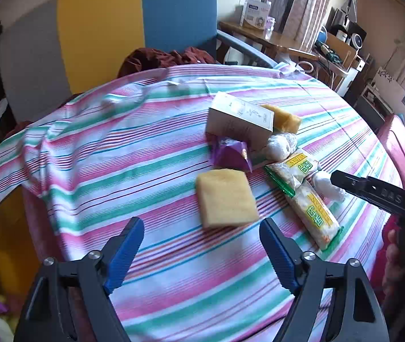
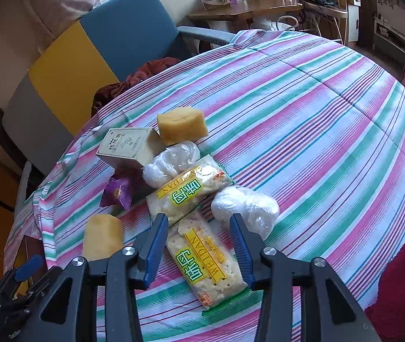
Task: Organize objects
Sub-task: 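Move both tools back toward the remaining items, then grasp the yellow sponge with the left gripper while the right gripper approaches the white box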
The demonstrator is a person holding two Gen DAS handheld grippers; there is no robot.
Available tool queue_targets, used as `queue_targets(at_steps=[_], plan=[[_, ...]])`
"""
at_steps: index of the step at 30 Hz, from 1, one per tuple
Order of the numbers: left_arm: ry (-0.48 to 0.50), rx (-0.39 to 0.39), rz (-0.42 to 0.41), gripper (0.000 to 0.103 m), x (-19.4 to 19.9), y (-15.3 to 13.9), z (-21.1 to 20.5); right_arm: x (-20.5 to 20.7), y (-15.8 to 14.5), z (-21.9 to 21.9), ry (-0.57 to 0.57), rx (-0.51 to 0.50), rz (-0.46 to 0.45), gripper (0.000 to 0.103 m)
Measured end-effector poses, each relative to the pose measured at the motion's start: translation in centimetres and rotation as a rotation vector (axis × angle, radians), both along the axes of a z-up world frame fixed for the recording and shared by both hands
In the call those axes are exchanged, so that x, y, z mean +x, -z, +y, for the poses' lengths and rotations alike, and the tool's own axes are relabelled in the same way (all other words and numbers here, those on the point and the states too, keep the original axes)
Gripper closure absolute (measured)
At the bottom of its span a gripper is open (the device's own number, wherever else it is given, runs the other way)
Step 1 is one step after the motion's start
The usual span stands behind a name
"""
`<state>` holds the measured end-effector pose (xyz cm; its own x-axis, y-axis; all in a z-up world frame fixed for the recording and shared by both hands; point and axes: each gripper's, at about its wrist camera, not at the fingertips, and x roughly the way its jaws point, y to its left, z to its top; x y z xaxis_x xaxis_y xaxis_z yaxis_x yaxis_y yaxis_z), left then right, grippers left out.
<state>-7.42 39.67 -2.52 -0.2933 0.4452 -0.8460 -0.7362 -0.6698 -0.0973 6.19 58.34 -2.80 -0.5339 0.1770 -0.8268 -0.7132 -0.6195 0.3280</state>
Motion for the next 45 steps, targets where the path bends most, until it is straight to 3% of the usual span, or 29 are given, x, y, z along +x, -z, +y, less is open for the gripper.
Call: queue_targets(at_steps=[11,13,14,15,20,30,35,38,45], plan=[[0.045,-0.118,0.011,0.017,-1.0,5.1,6.5,-0.3,0.4,0.0,-0.009,-0.016,-0.007,0.058],[0.046,-0.115,0.004,0.022,-1.2,5.7,6.6,-0.3,0.4,0.1,-0.007,-0.022,-0.004,0.058],[0.047,-0.112,-0.003,0.039,-1.4,5.9,6.6,-0.3,0.4,0.1,-0.008,-0.021,-0.006,0.058],[0.061,-0.105,-0.028,0.044,-1.5,6.2,6.6,-0.3,0.5,0.1,-0.01,-0.022,-0.006,0.058],[0.068,-0.092,0.006,0.049,-0.8,5.8,6.0,-0.4,0.5,0.0,-0.02,-0.016,-0.013,0.058],[0.014,0.005,-0.037,0.049,-0.5,1.4,-0.7,-2.0,1.1,-1.5,-0.109,-0.009,-0.073,0.058],[-0.02,0.051,-0.039,0.048,-0.4,-0.6,-5.3,-4.9,-0.6,-2.4,-0.243,0.094,-0.081,0.057],[-0.049,0.083,-0.056,0.048,-0.4,-1.2,-8.3,-7.6,-1.9,-2.3,-0.331,0.198,-0.08,0.034],[-0.08,0.129,-0.045,0.048,0.5,-2.5,-13.4,-15.4,-1.9,-1.6,-0.547,0.349,-0.203,0.027]])
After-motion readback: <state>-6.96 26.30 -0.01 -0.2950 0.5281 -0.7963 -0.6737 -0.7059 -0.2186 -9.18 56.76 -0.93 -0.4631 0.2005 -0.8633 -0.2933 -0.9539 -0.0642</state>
